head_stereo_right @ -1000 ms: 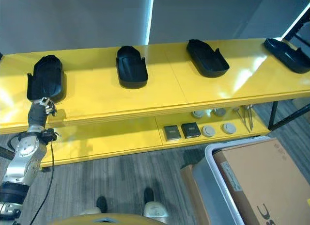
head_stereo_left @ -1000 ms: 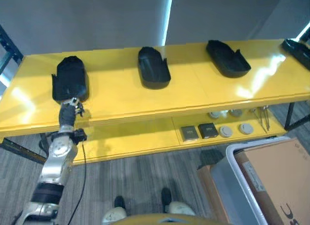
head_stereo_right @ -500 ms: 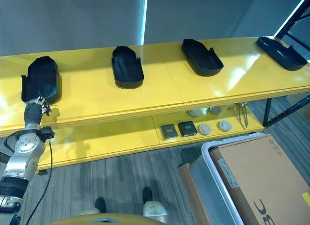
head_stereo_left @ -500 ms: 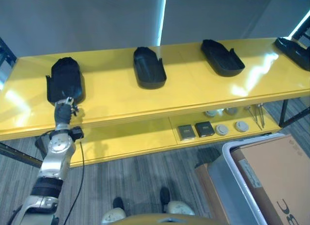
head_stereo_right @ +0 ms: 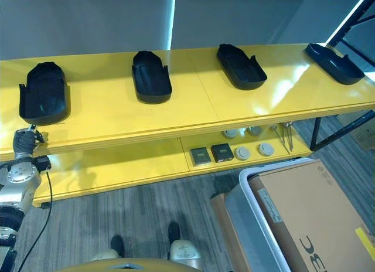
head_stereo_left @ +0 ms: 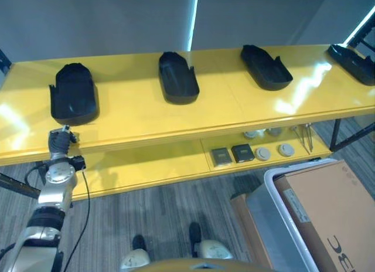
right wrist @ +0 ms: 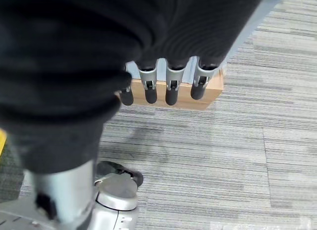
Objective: Move parts from the plastic box to the shelf.
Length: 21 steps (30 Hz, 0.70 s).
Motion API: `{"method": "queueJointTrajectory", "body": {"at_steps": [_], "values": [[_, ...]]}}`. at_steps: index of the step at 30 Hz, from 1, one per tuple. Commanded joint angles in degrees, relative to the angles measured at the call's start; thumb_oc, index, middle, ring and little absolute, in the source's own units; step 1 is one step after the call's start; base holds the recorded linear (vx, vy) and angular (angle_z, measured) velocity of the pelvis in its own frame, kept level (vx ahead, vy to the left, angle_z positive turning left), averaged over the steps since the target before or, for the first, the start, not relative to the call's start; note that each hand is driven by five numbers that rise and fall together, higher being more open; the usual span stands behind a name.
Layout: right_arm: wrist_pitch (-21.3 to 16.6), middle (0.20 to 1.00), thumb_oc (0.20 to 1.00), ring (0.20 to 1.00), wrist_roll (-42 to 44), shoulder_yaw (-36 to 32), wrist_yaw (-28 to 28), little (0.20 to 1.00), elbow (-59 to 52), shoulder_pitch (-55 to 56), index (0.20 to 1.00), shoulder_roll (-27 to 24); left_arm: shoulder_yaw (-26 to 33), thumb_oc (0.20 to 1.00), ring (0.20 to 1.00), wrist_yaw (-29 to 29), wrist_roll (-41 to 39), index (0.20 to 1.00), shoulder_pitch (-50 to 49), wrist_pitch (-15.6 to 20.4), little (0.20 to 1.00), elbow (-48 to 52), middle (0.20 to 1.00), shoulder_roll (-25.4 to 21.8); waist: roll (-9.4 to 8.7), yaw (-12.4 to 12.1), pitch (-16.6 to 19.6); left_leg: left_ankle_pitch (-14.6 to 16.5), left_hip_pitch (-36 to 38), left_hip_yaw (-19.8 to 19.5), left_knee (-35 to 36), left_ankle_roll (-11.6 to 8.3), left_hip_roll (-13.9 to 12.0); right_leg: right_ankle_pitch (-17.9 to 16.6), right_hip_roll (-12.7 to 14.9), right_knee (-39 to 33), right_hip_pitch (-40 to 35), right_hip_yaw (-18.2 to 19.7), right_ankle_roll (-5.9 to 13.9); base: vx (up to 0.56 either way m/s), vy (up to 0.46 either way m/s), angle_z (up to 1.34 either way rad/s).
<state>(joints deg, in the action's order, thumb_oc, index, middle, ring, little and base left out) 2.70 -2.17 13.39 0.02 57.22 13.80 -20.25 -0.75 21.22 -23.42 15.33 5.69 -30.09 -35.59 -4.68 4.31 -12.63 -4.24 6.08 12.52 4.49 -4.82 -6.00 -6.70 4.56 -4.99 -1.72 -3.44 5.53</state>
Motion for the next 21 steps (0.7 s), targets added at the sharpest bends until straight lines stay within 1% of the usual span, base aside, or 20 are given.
{"method": "queueJointTrajectory", "body": {"at_steps": [1,3,4,5,6,10,12,15,18,21], "values": [[-0.26,1.0,1.0,1.0,-0.78,3.34,0.62,1.0,0.9,-0.99,1.0,-3.2,0.11,0.2,0.2,-0.26,1.55,0.2,11.25,4.51,0.2,-2.34,0.2,-4.43,1.2,1.61,0.98,2.8,-5.58,-1.94,-7.66,2.13,-2.29,2.75,1.92,5.62,0.95,0.95,3.8,0.0,0.0,0.0],[-0.3,1.0,1.0,1.0,-0.68,3.42,0.71,1.0,0.93,-1.04,1.0,-3.17,-0.22,0.2,0.2,-0.77,0.95,0.2,11.93,4.86,0.2,-2.64,0.2,-4.89,1.15,1.63,1.03,2.81,-5.5,-1.97,-7.61,2.14,-2.25,2.73,1.89,5.57,0.87,0.96,3.84,0.0,0.0,0.0],[-0.31,1.0,1.0,1.0,-0.6,3.67,0.83,1.0,0.99,-1.13,1.0,-3.06,-0.68,0.2,0.2,-1.95,0.39,0.2,12.5,5.76,0.2,-2.26,0.2,-5.41,1.08,1.63,1.09,2.89,-5.39,-1.95,-7.6,2.15,-2.29,2.74,1.89,5.53,0.79,0.94,3.88,0.03,-0.033,0.0],[-0.13,1.0,1.0,1.0,-0.56,3.79,0.81,1.0,0.85,-1.16,1.0,-2.8,-1.04,0.2,0.2,-3.75,0.21,0.2,12.79,5.79,0.2,0.45,0.2,-5.5,1.05,1.53,1.15,2.93,-5.33,-1.99,-7.54,2.17,-2.34,2.74,1.9,5.44,0.76,0.91,3.89,0.02,-0.031,0.0],[-0.2,1.0,1.0,1.0,-0.5,3.8,0.78,1.0,0.9,-1.17,1.0,-2.76,-1.08,0.2,0.2,-4.15,0.1,0.2,12.77,5.72,0.2,1.09,0.2,-5.51,1.05,1.49,1.13,2.93,-5.3,-2.01,-7.51,2.17,-2.35,2.74,1.89,5.42,0.73,0.89,3.88,0.0,0.0,0.0],[-0.59,1.0,1.0,1.0,-0.69,3.2,0.73,1.0,0.94,-1.1,1.0,-2.45,-1.25,0.2,0.2,-6.76,-1.21,0.2,11.56,3.08,0.2,8.14,0.2,-4.46,1.18,1.1,1.05,2.92,-5.27,-2.44,-7.29,2.18,-2.12,2.8,1.9,5.23,0.59,0.81,3.84,0.0,0.002,-0.01],[-0.4,1.0,1.0,1.0,-0.8,2.77,0.51,1.0,0.62,-0.87,1.0,-2.29,-1.46,0.2,0.2,-7.37,-0.66,0.2,9.76,0.64,0.2,13.07,0.2,-2.64,1.37,0.86,1.07,2.79,-5.3,-2.67,-7.12,2.13,-1.99,2.94,1.91,5.18,0.49,0.75,3.82,-0.01,0.016,-0.06],[-0.42,1.0,1.0,1.0,-0.99,2.42,0.28,1.0,0.72,-0.61,1.0,-2.18,-2.05,0.2,0.2,-7.68,-0.03,0.2,8.69,-1.21,0.2,14.13,0.2,-1.19,1.53,0.77,1.25,2.71,-5.13,-2.74,-7.0,2.12,-1.84,3.03,1.98,5.16,0.27,0.56,3.87,0.0,0.006,-0.01],[-0.44,1.0,1.0,1.0,-1.19,2.29,0.35,1.0,0.92,-0.81,1.0,-2.17,-2.64,0.2,0.2,-7.48,0.42,0.2,8.59,-1.85,0.2,12.83,0.2,-0.72,1.61,0.88,1.32,2.72,-5.05,-2.61,-7.02,2.12,-1.84,3.02,2.07,5.2,0.26,0.53,3.93,0.0,0.0,0.0],[0.35,1.0,1.0,1.0,-1.18,2.53,0.34,1.0,0.43,-0.99,1.0,-2.21,-2.94,0.2,0.2,-6.72,1.55,0.2,8.31,-2.1,0.2,10.43,0.2,-0.49,1.65,1.01,1.25,2.71,-5.07,-2.47,-7.16,2.12,-1.91,3.02,2.12,5.29,0.33,0.58,3.97,0.0,0.0,0.0]]}}
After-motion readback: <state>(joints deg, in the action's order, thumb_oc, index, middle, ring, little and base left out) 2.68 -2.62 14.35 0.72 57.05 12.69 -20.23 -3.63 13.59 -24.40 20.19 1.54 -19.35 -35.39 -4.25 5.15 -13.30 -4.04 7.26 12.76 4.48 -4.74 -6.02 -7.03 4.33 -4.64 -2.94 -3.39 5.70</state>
